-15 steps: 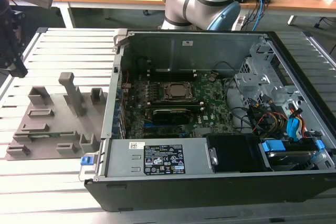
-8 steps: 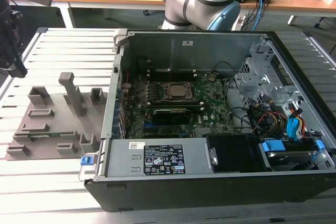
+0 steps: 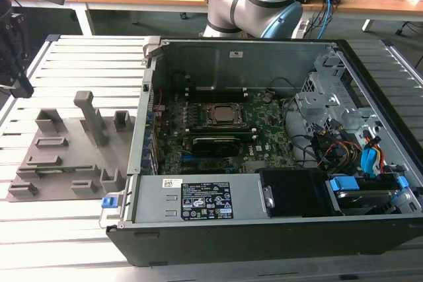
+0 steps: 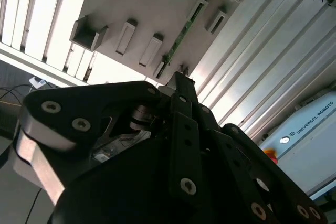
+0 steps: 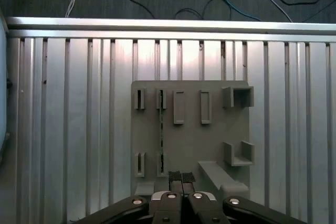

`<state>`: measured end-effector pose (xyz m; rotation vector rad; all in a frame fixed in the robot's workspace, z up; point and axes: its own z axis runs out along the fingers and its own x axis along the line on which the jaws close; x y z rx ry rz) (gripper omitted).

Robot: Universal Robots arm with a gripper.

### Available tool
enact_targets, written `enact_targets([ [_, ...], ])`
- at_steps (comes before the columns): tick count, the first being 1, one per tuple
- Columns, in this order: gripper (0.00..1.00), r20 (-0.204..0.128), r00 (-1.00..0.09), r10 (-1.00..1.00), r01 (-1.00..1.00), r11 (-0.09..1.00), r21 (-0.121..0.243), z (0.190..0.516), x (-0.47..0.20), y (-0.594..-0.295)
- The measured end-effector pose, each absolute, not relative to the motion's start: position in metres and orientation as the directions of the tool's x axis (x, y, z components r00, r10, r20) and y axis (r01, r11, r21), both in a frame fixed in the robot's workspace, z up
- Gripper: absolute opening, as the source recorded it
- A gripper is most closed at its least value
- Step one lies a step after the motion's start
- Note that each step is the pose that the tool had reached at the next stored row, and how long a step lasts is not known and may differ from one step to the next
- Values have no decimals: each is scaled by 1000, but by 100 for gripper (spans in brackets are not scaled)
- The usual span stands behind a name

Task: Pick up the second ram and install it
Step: 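Pick up the second ram and move it above second insertion slot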

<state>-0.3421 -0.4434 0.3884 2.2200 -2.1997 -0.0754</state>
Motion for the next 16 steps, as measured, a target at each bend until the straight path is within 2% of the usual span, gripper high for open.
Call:
enact_targets([
  [5, 11, -23, 14, -1000, -999, -15, 45, 388, -342, -443],
  [6, 17, -23, 15, -1000, -999, -16, 45, 388, -342, -443],
  [7, 30, -23, 16, -1000, -999, -17, 45, 388, -342, -443],
  [9, 42, -23, 20, -1000, -999, -21, 45, 388, -342, -443],
  [12, 42, -23, 18, -1000, -999, -19, 45, 388, -342, -443],
  [16, 42, -23, -42, -999, -998, 41, 45, 386, -342, -443],
])
